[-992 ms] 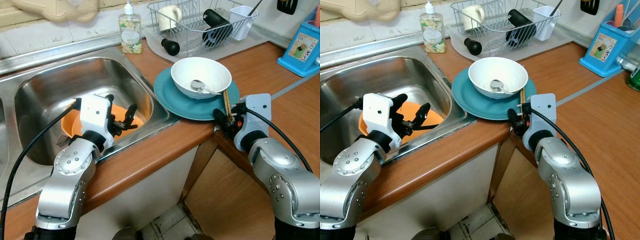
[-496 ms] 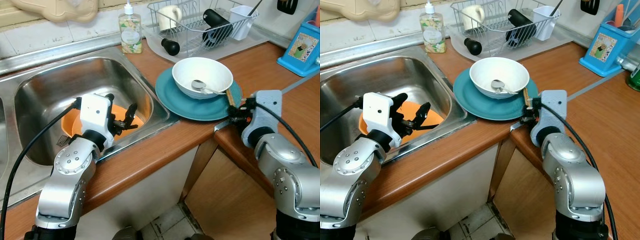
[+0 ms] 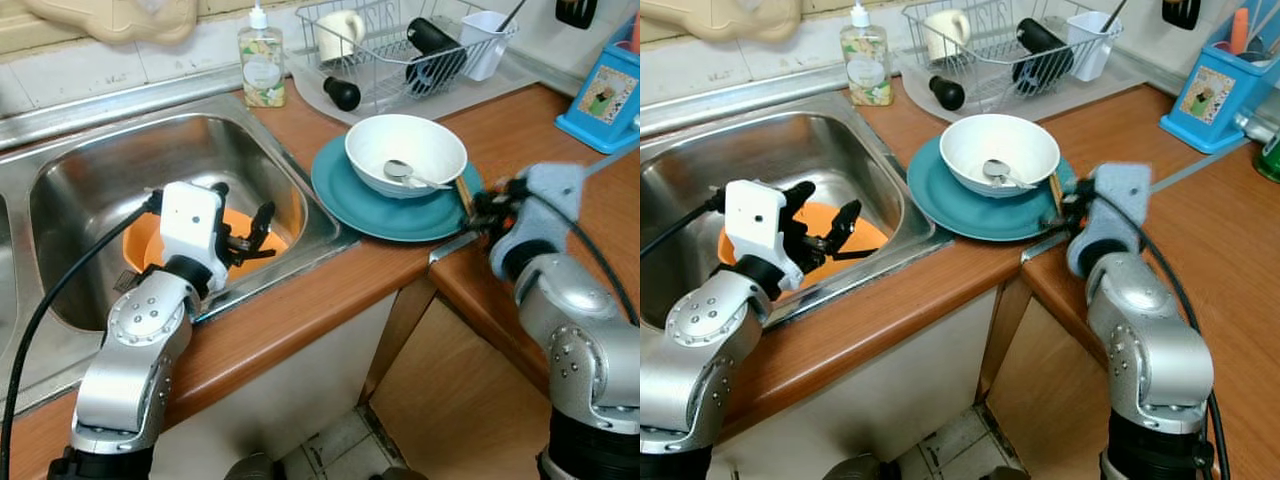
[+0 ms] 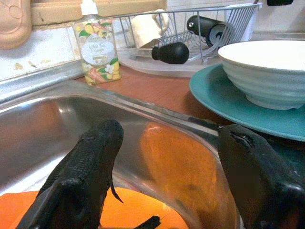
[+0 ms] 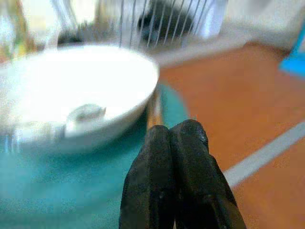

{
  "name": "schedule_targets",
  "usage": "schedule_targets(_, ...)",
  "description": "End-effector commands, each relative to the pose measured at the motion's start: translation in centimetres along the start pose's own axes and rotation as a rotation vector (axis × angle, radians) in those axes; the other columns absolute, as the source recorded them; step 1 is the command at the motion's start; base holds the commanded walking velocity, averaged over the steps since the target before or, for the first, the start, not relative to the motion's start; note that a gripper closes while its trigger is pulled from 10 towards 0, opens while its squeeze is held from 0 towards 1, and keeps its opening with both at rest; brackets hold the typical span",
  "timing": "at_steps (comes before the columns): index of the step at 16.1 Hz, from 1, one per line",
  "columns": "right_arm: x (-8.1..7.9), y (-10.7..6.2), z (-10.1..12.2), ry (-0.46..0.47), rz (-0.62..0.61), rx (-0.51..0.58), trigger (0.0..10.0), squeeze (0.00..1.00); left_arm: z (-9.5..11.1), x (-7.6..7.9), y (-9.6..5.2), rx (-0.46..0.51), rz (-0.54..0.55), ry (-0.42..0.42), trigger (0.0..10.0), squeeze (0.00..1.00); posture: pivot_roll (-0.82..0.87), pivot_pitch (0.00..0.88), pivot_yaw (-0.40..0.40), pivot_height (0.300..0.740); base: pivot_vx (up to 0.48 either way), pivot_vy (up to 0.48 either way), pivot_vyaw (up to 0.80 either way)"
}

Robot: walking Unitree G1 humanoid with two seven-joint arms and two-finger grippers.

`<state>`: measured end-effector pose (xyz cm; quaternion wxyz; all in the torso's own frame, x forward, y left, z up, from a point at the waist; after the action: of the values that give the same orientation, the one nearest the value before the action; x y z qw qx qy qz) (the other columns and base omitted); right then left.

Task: Kitchen organization

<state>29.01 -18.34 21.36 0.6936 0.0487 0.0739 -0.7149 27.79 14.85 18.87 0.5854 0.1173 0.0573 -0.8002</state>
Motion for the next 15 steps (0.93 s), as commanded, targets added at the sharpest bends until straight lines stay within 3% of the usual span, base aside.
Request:
schedule_targets(1,0.5,-0.1,1.3,0.019,-0.019,0.079,10.0,0.0,0.3,0.1,0.1,0.01,-0.011,0.012,10.0,0.0,-0.07,0.05,0.029,0.74,0.0,0.0,0.0)
schedule_targets(2,0.9,-0.2,1.7,0.033,-0.005,0.117,10.0,0.76,0.4,0.1,0.2,0.015,-0.016,0.011,10.0,0.0,-0.07,0.047,0.029,0.74,0.0,0.0,0.0)
schedule_targets(3,1.0,-0.3,1.8,0.031,0.003,0.126,10.0,0.76,0.4,0.2,0.3,0.016,-0.018,0.011,10.0,0.0,-0.07,0.047,0.029,0.74,0.0,0.0,0.0)
schedule_targets(4,1.1,-0.7,1.9,0.072,0.067,0.159,10.0,1.0,0.5,0.3,0.3,0.022,-0.025,0.007,10.0,0.0,-0.07,0.044,0.031,0.74,0.0,0.0,0.0)
schedule_targets(6,0.3,-1.6,1.9,0.121,0.258,0.197,10.0,1.0,0.7,0.7,0.4,0.045,-0.059,-0.026,10.0,0.0,-0.07,0.04,0.036,0.74,0.0,0.0,0.0)
schedule_targets(7,0.2,-1.8,1.9,0.125,0.286,0.201,10.0,1.0,0.7,0.8,0.4,0.049,-0.071,-0.033,10.0,0.0,-0.07,0.039,0.035,0.74,0.0,0.0,0.0)
schedule_targets(8,-0.3,-2.0,1.9,0.129,0.342,0.21,10.0,1.0,0.9,1.2,0.3,0.07,-0.102,-0.061,10.0,1.0,-0.07,0.037,0.031,0.74,0.0,0.0,0.0)
schedule_targets(10,-1.0,-2.2,1.8,0.123,0.406,0.204,10.0,1.0,1.2,1.5,0.2,0.085,-0.126,-0.067,10.0,1.0,-0.06,0.034,0.029,0.74,0.0,0.0,0.0)
schedule_targets(12,-2.0,-2.2,0.9,0.097,0.471,0.161,10.0,1.0,1.2,1.8,0.4,0.076,-0.148,-0.015,10.0,1.0,-0.06,0.033,0.029,0.74,0.0,0.0,0.0)
schedule_targets(13,-2.2,-2.2,0.7,0.094,0.485,0.148,10.0,1.0,1.2,2.0,0.4,0.075,-0.168,-0.015,10.0,0.89,-0.06,0.034,0.029,0.74,0.0,0.0,0.0)
schedule_targets(14,-2.0,-1.7,0.2,0.051,0.45,0.108,10.0,1.0,1.3,2.4,0.3,0.077,-0.209,-0.005,10.0,0.08,-0.06,0.034,0.026,0.74,0.0,0.0,0.0)
schedule_targets(15,-1.8,-1.4,0.1,0.029,0.421,0.093,10.0,1.0,1.3,2.6,0.3,0.077,-0.222,-0.002,10.0,0.0,-0.06,0.034,0.025,0.74,0.0,0.0,0.0)
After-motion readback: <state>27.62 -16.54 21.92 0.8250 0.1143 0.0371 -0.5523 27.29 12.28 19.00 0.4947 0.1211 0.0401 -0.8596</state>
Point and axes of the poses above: a point about 5 cm out from each wrist's last joint towards the gripper, its own y axis pointing out of the wrist towards the gripper, its own z axis along the axis of the wrist's last joint, x = y × z, the point moved 1 cm from there along y, pointing out of the wrist towards the gripper, and after that the axes turned 7 degrees about y, right-handed, at the moved point
